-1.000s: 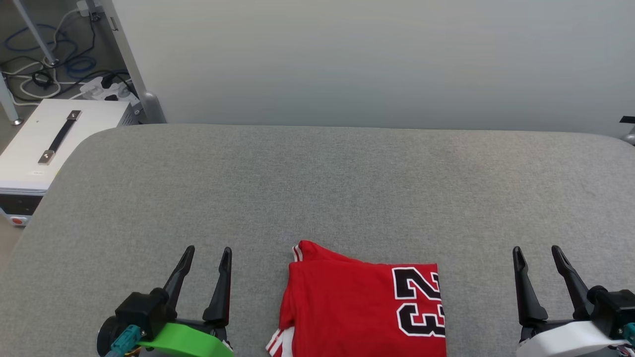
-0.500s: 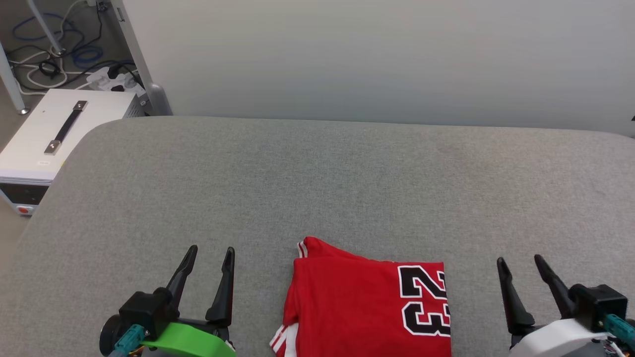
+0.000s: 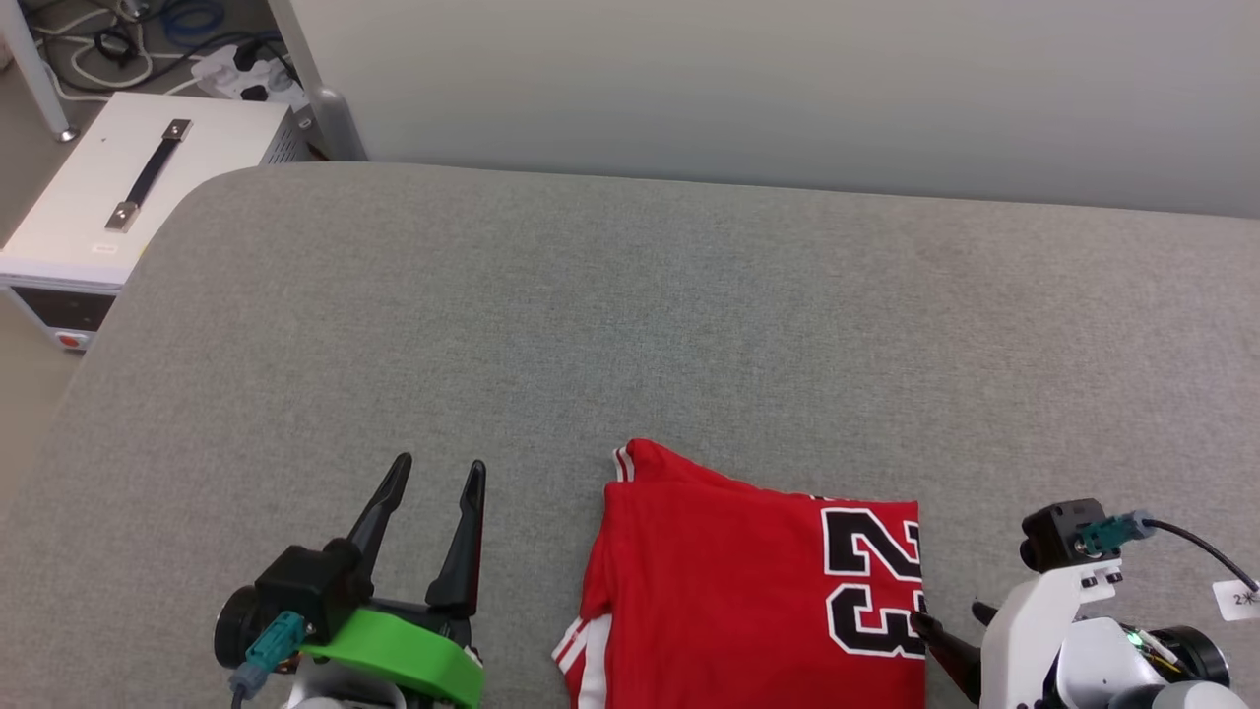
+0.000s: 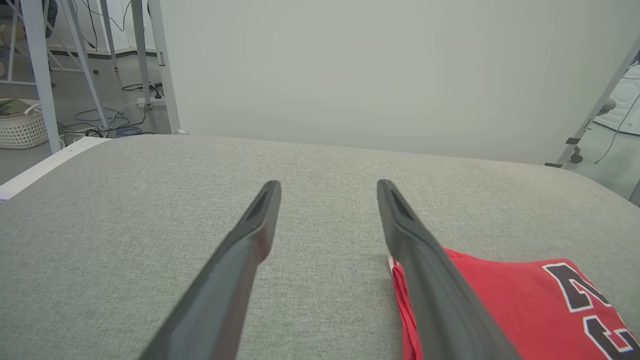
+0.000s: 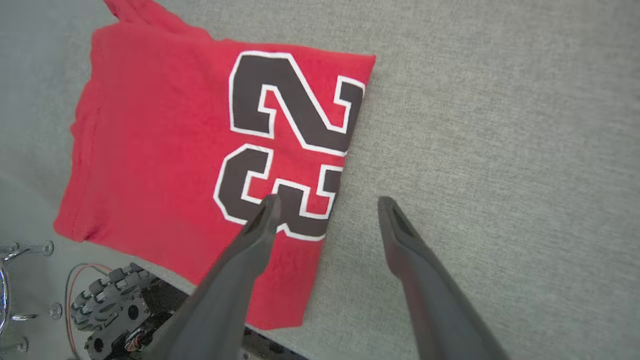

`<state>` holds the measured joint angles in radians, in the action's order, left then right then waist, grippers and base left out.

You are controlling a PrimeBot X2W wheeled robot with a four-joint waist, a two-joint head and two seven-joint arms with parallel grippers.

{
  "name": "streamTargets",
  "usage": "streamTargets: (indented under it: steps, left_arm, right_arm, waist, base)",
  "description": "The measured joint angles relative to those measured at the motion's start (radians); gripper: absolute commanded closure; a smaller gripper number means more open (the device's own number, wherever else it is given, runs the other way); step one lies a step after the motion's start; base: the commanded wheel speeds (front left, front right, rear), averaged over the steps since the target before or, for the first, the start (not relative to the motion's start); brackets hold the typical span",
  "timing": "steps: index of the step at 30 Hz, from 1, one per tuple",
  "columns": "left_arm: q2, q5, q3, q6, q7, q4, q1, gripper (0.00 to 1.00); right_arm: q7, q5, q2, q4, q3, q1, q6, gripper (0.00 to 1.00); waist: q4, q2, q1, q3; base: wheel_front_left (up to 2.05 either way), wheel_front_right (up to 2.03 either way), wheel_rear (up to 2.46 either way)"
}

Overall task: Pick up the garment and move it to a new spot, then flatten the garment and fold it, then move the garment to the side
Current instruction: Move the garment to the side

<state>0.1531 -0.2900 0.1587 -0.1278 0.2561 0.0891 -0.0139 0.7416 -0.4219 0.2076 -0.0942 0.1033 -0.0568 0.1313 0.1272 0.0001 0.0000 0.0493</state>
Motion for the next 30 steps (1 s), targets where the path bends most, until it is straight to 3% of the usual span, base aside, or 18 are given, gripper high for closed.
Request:
streamTargets:
  steps: [8, 21, 23, 24, 30]
  left_arm:
    - [-0.001, 0.0, 0.021, 0.0, 0.0, 0.008, 0.037, 0.0]
    - [-0.013, 0.006, 0.025, 0.0, 0.0, 0.012, 0.063, 0.0]
    - [-0.015, 0.006, 0.025, 0.0, 0.0, 0.013, 0.063, 0.0]
    - [-0.015, 0.006, 0.026, 0.0, 0.0, 0.015, 0.064, 0.0]
    - [-0.015, 0.002, 0.034, 0.0, 0.0, 0.03, 0.066, 0.0]
  right_arm:
    - [0.152, 0.019, -0.049, 0.048, -0.016, 0.048, 0.0, 0.0]
    - [0.158, 0.067, -0.082, 0.142, 0.003, 0.078, 0.0, 0.0]
    - [0.144, 0.066, -0.073, 0.153, 0.016, 0.081, 0.0, 0.74]
    - [0.132, 0.067, -0.064, 0.157, 0.028, 0.083, 0.0, 1.0]
    - [0.03, 0.067, -0.024, 0.195, 0.07, 0.104, 0.0, 1.0]
  waist:
    - [0.047, 0.0, 0.0, 0.051]
    - [0.107, 0.0, 0.0, 0.115]
    - [0.11, 0.0, 0.0, 0.12]
    - [0.111, 0.0, 0.0, 0.122]
    - [0.101, 0.0, 0.0, 0.112]
  base:
    - [0.0, 0.0, 0.0]
    - [0.0, 0.0, 0.0]
    - [0.0, 0.0, 0.0]
    - [0.0, 0.0, 0.0]
    - [0.0, 0.0, 0.0]
